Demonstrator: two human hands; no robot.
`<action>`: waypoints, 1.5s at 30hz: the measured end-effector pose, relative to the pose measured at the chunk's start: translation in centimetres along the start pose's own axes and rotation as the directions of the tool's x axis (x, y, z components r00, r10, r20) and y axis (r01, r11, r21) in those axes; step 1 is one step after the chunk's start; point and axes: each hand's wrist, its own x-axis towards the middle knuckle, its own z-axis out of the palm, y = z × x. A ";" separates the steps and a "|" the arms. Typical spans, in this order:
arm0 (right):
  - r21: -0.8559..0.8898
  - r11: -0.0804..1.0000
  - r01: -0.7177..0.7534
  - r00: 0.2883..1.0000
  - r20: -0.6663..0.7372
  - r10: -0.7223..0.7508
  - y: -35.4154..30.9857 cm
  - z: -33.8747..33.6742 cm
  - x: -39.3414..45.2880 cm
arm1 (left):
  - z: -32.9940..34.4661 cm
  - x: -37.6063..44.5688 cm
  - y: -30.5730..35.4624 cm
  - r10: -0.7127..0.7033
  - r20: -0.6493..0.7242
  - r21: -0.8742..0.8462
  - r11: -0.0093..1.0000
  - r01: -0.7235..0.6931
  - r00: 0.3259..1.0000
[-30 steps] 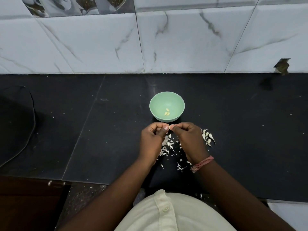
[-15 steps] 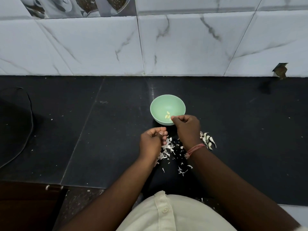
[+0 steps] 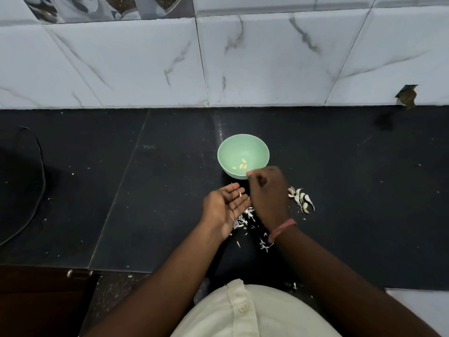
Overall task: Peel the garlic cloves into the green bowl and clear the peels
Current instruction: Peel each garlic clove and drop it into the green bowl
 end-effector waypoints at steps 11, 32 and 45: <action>-0.378 0.911 0.167 0.983 0.135 -0.124 4.5 -1.3 -4.6 | 1.1 -0.1 -1.7 0.009 0.027 0.152 0.988 -0.013 1.000; -0.364 0.920 -0.146 0.940 0.237 0.243 8.8 -8.7 -4.8 | 2.5 0.8 -7.7 -0.004 0.141 0.612 0.787 -0.084 0.990; 0.021 0.950 -0.313 0.934 0.189 0.304 7.1 -6.3 -5.3 | 1.3 0.7 -7.6 0.014 0.175 0.568 0.815 -0.112 0.985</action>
